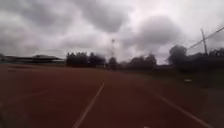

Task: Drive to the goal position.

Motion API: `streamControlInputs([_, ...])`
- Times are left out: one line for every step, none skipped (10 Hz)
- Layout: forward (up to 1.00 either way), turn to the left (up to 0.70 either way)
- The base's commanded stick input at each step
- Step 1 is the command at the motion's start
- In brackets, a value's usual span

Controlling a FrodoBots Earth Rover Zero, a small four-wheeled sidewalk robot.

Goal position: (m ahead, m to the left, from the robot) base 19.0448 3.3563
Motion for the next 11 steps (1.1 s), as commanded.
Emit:
streamControlInputs([0.70, 0.00])
streamControlInputs([0.70, 0.00])
streamControlInputs([0.70, 0.00])
streamControlInputs([0.70, 0.00])
streamControlInputs([0.70, 0.00])
streamControlInputs([0.70, 0.00])
streamControlInputs([0.70, 0.00])
streamControlInputs([0.70, 0.00])
streamControlInputs([0.70, 0.00])
streamControlInputs([0.70, 0.00])
streamControlInputs([0.70, 0.00])
